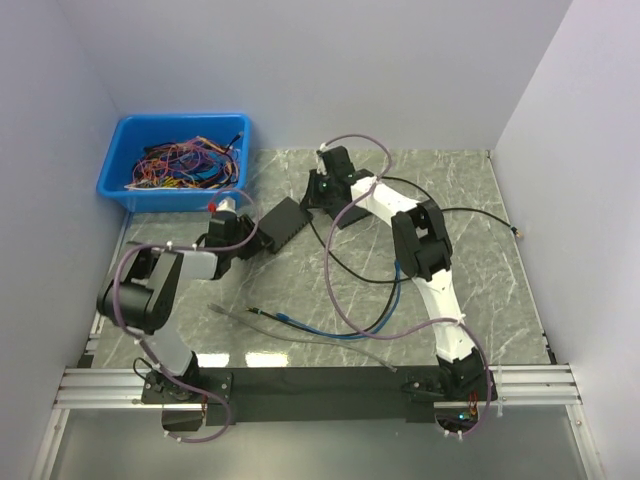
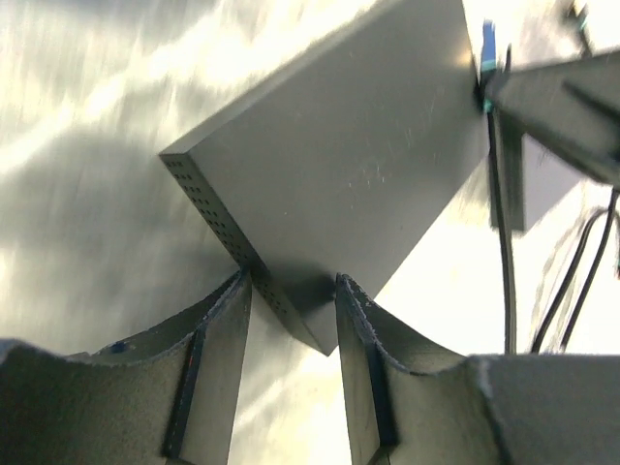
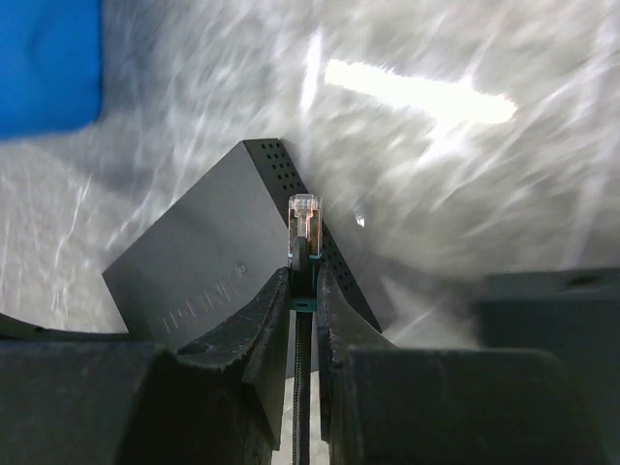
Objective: Insert the plug into the switch port
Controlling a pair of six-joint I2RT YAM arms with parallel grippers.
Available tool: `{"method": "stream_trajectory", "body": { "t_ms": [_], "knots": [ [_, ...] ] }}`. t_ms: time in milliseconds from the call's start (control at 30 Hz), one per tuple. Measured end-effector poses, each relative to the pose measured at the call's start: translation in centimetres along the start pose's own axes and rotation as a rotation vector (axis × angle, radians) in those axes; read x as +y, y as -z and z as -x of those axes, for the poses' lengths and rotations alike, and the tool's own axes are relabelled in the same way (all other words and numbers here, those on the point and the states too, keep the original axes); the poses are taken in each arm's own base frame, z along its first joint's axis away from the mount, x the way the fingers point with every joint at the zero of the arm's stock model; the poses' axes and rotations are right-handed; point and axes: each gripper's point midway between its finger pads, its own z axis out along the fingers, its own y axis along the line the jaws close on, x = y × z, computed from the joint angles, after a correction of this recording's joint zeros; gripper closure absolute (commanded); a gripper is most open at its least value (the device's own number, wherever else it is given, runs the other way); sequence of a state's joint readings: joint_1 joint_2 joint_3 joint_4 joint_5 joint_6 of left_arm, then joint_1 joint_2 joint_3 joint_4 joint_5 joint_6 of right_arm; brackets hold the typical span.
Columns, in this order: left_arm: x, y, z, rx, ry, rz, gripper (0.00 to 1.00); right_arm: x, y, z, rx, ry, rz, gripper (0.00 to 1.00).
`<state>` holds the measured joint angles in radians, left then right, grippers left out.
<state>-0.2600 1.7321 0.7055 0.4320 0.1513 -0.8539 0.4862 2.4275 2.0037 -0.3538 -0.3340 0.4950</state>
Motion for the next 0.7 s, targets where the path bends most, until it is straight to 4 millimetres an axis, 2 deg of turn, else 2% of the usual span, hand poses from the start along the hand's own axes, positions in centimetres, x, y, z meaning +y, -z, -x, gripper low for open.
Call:
{"method": "stream_trajectory", "body": {
  "t_ms": [133,433,500,567,700],
  "knots": [
    [1.1,2.7,-2.0,0.028,0.008,0.023,0.55,1.6,0.4,-2.4,0.023,0.026,0.017,1.00],
    [2.8,8.2,-4.6,0.048,-0.001,0.074,0.54,4.1,2.6,-8.0,0.106,0.096,0.034,1.00],
    [2.7,9.5,-4.3,0.027,-0.012,0.080,0.52,4.5,3.2,-8.9,0.131,0.121,0.025,1.00],
    [1.7,10.9,-3.2,-0.022,-0.025,0.062,0.50,5.0,4.0,-9.7,0.158,0.142,0.016,1.00],
    [-1.2,13.7,0.6,-0.158,-0.071,0.014,0.48,6.1,6.0,-9.6,0.160,0.186,0.006,1.00]
  ]
}}
